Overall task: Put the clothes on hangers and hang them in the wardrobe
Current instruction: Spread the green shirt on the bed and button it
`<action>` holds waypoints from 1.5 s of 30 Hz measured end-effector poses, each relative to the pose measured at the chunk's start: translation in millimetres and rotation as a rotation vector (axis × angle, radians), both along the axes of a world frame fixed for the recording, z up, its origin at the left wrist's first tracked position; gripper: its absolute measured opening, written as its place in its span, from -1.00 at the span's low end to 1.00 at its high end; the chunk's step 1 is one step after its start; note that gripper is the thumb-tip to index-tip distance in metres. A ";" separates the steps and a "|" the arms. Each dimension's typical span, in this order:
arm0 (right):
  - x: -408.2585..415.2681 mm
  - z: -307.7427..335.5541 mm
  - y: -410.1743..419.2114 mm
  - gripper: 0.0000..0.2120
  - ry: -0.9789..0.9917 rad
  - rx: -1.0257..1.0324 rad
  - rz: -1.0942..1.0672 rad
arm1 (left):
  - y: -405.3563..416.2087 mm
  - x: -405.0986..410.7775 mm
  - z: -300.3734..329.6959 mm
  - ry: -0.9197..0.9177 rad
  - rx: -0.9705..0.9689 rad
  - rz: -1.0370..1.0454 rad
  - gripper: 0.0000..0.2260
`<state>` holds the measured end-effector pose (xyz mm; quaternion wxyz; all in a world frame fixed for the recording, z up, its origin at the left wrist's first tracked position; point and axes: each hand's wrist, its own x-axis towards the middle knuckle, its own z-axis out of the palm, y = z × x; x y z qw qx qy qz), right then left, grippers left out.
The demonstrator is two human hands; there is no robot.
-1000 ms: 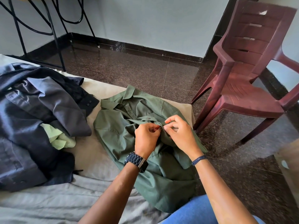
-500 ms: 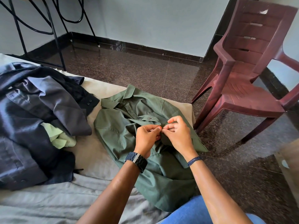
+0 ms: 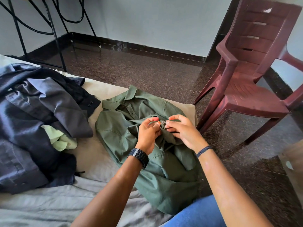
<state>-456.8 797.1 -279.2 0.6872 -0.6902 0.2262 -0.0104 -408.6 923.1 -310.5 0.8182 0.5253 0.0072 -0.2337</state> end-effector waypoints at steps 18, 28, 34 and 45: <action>3.1 -9.5 -48.6 -0.78 -0.028 -0.799 0.102 | -14.3 5.3 -9.0 -0.670 0.704 0.146 -0.79; -6.5 -16.2 -38.5 -0.81 -0.148 -0.905 0.133 | -18.3 1.4 -31.1 -0.590 0.771 0.083 -0.87; -12.7 -14.0 -21.3 -0.84 -0.281 -0.946 -0.082 | -14.0 0.3 -24.1 -0.321 0.415 -0.026 -0.71; -21.9 -17.2 -4.0 -0.77 -0.237 -0.595 -0.128 | -8.5 -14.4 -15.0 -0.338 0.333 -0.002 -0.86</action>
